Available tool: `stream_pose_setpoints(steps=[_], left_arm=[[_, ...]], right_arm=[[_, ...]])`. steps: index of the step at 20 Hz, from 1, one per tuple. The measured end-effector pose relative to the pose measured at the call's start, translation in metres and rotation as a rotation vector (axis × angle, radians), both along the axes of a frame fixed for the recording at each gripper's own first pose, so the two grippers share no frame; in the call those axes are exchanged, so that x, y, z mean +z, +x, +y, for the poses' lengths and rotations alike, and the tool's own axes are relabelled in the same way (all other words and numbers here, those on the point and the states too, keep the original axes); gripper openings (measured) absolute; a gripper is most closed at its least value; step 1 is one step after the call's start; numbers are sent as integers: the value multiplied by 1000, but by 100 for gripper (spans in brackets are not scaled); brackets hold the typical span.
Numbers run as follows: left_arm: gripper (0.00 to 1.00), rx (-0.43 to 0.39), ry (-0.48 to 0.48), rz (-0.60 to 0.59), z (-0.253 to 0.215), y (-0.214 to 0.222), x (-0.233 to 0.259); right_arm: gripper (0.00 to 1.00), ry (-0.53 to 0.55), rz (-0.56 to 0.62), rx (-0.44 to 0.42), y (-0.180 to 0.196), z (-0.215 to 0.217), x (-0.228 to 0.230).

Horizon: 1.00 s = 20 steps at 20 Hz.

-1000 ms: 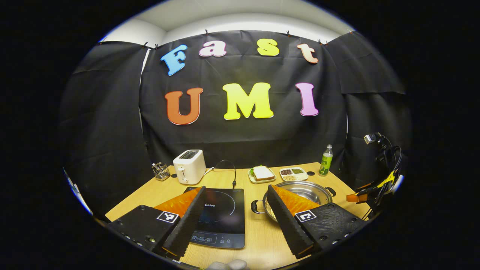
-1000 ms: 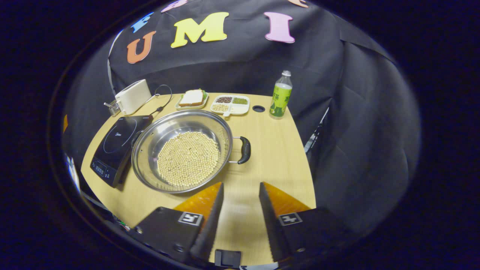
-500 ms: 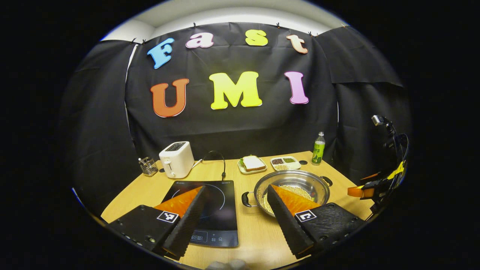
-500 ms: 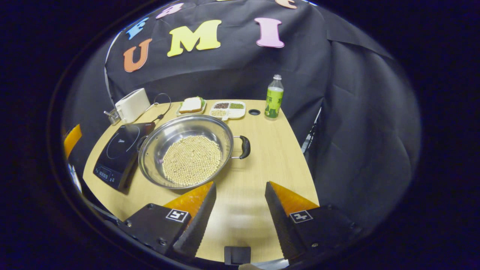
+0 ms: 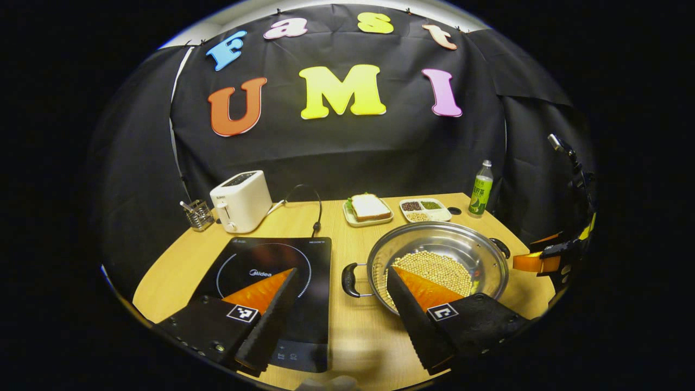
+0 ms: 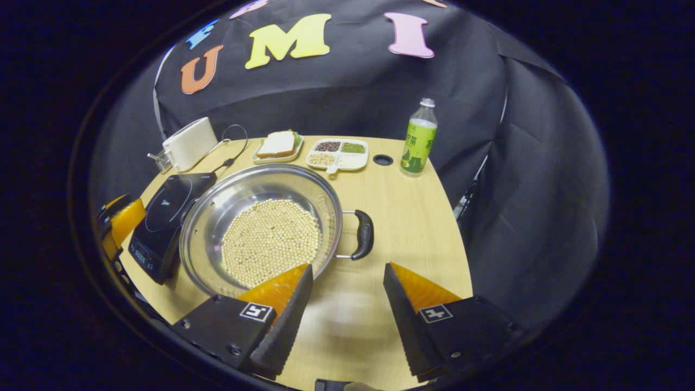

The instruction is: First push the handle of the pot to place it horizontally, then grasp the pot with both hands and set it on the induction cooktop.

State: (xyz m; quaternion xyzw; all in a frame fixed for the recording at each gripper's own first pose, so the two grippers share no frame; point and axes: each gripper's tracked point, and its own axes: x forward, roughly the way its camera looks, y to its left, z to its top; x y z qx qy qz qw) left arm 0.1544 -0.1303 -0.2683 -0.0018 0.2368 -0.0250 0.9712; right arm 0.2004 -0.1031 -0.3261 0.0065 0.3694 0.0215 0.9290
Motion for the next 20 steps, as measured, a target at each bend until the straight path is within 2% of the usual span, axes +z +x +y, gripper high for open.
stream_pose_setpoints(steps=[6, 7, 8, 14, 15, 16, 17, 19, 20], left_arm=[[97, -1, 16, 92, -16, 31, -41], [100, 0, 16, 107, -18, 34, -46], [97, 0, 15, 122, -20, 36, -52], [97, 8, -39, 199, -30, 50, -76], [97, 9, -40, 211, -31, 51, -80], [97, 11, -37, 217, -32, 53, -83], [95, 15, -35, 230, -32, 55, -87], [88, 23, -26, 266, -31, 54, -96], [88, 30, -14, 281, -28, 53, -100]], right_arm=[[87, 8, 37, 39, 47, 2, -22], [87, 10, 41, 44, 53, 3, -25], [86, 6, 44, 48, 58, 2, -28], [86, 14, 77, 52, 75, -2, -43], [83, 23, 83, 50, 77, -2, -45], [86, 32, 88, 54, 78, -1, -46], [83, 35, 96, 60, 79, 0, -48], [84, 43, 109, 71, 81, 2, -51], [82, 48, 113, 74, 81, 5, -53]])
